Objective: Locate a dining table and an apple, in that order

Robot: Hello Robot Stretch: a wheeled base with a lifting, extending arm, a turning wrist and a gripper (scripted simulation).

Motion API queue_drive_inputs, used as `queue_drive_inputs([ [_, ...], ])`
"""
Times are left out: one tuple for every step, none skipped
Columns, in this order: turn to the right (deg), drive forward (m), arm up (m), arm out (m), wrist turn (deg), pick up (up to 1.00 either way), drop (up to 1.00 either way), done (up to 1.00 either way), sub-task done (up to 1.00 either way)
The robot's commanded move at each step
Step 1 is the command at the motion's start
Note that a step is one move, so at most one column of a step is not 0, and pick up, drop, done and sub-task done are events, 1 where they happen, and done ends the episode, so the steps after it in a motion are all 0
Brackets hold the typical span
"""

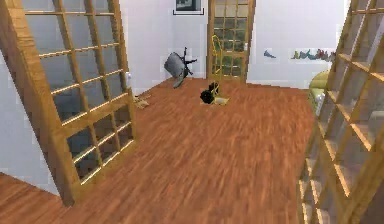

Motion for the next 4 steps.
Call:
queue_drive_inputs([
  [-3.0,0.0,0.0,0.0,0.0,0.0,0.0,0.0,0.0],
  [0.0,0.4,0.0,0.0,0.0,0.0,0.0,0.0,0.0],
  [12.0,0.0,0.0,0.0,0.0,0.0,0.0,0.0,0.0],
  [0.0,1.0,0.0,0.0,0.0,0.0,0.0,0.0,0.0],
])
